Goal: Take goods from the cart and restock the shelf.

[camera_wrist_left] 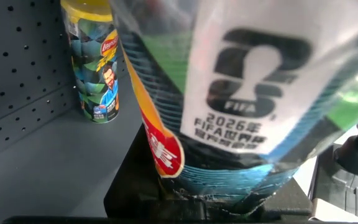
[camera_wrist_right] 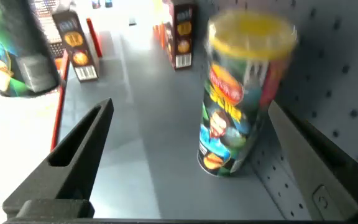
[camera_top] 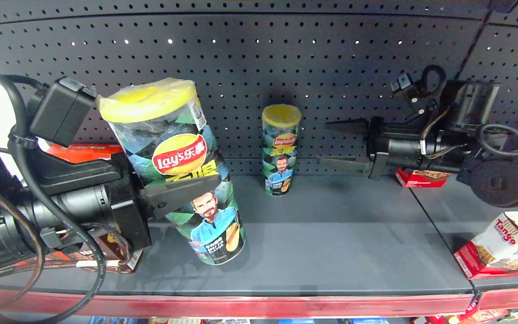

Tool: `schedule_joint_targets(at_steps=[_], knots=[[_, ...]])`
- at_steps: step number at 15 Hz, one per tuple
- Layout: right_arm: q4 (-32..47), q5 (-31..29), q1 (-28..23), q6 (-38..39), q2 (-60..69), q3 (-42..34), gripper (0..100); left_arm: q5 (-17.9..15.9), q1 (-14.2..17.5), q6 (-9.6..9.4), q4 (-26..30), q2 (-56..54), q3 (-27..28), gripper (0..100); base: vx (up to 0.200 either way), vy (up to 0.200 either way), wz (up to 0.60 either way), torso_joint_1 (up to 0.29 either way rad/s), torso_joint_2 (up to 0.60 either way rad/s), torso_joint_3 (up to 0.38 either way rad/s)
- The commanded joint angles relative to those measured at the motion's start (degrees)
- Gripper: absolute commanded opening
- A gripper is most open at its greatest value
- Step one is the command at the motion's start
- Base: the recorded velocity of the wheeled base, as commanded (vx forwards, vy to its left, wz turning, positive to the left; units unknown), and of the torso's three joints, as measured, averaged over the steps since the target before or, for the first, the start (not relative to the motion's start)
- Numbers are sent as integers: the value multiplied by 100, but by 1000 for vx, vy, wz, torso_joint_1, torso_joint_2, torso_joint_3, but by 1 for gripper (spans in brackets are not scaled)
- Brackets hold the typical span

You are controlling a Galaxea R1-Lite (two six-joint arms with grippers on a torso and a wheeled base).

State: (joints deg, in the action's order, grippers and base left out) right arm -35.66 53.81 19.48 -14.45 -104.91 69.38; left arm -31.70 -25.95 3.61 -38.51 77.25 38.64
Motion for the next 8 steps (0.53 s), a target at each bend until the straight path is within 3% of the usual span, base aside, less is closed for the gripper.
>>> schedule_joint_targets(at_steps=[1, 8], knots=[[-47, 60, -50, 3, -407, 94, 100, -3, -6, 8, -7, -8, 3, 0, 0, 0, 0, 0, 0, 0], [226, 60, 29, 91, -1154, 920, 100, -12, -6, 8, -7, -26, 3, 0, 0, 0, 0, 0, 0, 0]])
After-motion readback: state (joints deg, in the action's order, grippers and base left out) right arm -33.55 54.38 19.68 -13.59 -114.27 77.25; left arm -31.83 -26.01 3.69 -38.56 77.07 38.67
